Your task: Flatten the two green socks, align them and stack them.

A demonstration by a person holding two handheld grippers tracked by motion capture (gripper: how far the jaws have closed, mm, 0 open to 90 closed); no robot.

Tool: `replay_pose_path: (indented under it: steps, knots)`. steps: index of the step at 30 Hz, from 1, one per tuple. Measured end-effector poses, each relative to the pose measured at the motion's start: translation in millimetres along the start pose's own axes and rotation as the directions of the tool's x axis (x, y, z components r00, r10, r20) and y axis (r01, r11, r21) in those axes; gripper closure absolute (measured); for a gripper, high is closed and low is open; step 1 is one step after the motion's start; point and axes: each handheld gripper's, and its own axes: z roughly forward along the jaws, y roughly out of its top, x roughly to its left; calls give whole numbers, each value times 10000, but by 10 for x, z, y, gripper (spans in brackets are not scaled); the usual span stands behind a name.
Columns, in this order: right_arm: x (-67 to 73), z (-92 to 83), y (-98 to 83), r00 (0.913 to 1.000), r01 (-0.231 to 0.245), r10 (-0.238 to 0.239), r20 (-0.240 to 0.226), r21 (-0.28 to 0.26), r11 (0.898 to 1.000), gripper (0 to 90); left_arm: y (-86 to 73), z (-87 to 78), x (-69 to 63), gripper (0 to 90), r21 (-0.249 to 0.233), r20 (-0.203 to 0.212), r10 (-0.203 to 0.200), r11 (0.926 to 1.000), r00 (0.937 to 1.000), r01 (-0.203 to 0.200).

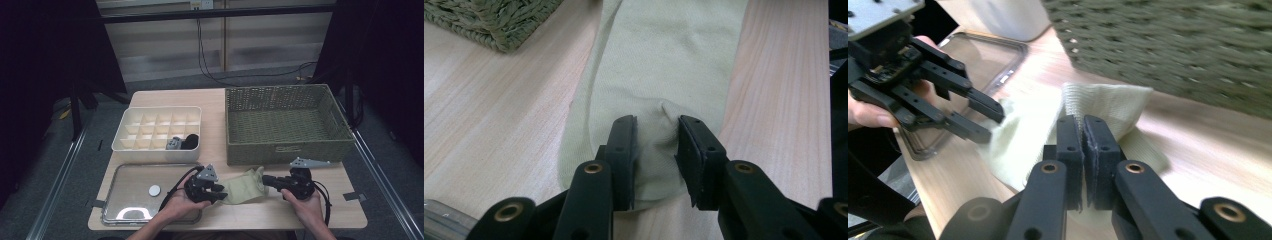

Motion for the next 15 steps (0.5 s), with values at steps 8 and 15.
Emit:
replay_pose_path:
  steps: [8,15]
  knots:
    - [-74,-136,-52,9988,-174,180,460,-127,9998,835,-10,-3,17,680,-131,78,-188,9997,9998,189]
    - [-67,51,11,9989,117,-135,452,401,9991,834,10,-42,30,681,-34,145,-143,9999,9998,143]
